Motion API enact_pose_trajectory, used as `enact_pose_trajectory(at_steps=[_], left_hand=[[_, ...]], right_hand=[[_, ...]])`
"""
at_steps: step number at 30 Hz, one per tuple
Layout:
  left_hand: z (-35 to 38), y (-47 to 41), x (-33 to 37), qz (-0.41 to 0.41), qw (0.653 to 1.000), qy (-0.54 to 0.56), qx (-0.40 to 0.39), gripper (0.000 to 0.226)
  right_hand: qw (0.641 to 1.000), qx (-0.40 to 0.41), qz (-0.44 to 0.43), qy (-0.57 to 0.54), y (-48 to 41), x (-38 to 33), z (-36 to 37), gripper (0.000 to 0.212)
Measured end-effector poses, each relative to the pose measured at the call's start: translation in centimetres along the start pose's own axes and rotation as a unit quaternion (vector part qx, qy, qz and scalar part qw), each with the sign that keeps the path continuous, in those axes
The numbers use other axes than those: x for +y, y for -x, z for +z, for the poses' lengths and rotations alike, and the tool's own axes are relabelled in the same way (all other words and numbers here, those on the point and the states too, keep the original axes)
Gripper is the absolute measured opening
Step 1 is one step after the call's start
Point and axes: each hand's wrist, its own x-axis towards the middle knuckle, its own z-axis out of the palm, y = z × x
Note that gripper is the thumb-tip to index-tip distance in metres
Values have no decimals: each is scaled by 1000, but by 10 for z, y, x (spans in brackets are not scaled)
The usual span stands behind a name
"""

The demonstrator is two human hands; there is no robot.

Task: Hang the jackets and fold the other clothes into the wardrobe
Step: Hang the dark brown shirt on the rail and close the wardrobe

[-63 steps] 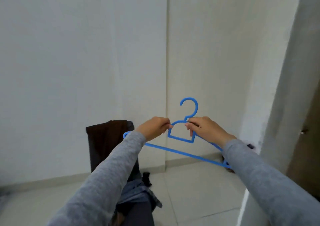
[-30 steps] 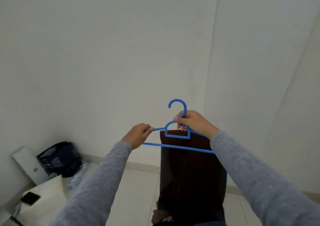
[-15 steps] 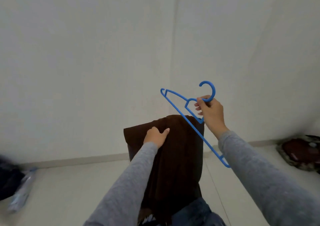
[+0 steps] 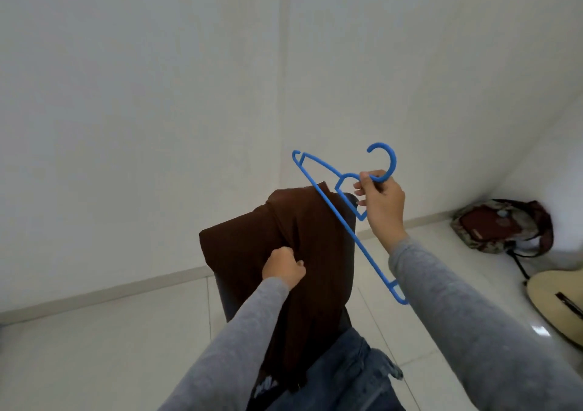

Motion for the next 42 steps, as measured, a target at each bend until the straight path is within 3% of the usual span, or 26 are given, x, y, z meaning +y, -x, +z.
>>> enact_pose_trajectory(at_steps=[4, 6, 9, 12, 14, 17, 19, 21, 23, 25, 28, 30, 34, 42], left_hand=[[21, 13, -39, -34, 994, -54, -88, 27], [19, 9, -51, -59, 993, 65, -82, 36], [-1, -4, -33, -66, 958, 277, -39, 62], [-16, -8, -7, -52, 938, 338, 64, 51], [-26, -4, 2, -34, 933, 316, 169, 42], [-45, -8, -2, 17, 934, 198, 298, 38], [-61, -20, -13, 45, 926, 111, 358, 25], [-79, -33, -28, 5, 923, 46, 382, 23], [-96, -42, -47, -109, 938, 4, 329, 44], [-105, -55, -70, -218, 956, 37, 193, 68], [-117, -59, -92, -249, 923, 292, 6, 91], [-120, -61, -94, -208, 915, 346, 6, 80], [-128, -66, -82, -88, 940, 315, 100, 33], [-149, -47, -64, 86, 948, 284, 113, 21]], right_hand=[[999, 12, 30, -34, 7, 7, 18, 16], [999, 4, 35, -36, 9, 11, 25, 15], [998, 10, 39, -42, 7, 15, 27, 13], [998, 12, 45, -39, 7, 22, 25, 13], [999, 6, 43, -32, 7, 23, 23, 13], [999, -2, 38, -24, 6, 21, 21, 13], [999, -6, 34, -17, 4, 20, 20, 13], [999, -12, 33, -11, 3, 18, 19, 14], [999, -13, 32, -10, 3, 18, 20, 15], [999, -8, 34, -14, 5, 19, 22, 15], [999, 0, 36, -14, 9, 20, 27, 16], [999, 1, 33, -11, 11, 19, 33, 16], [1000, -2, 28, -6, 16, 19, 39, 14], [998, -27, 49, 12, 29, 12, 34, 12]])
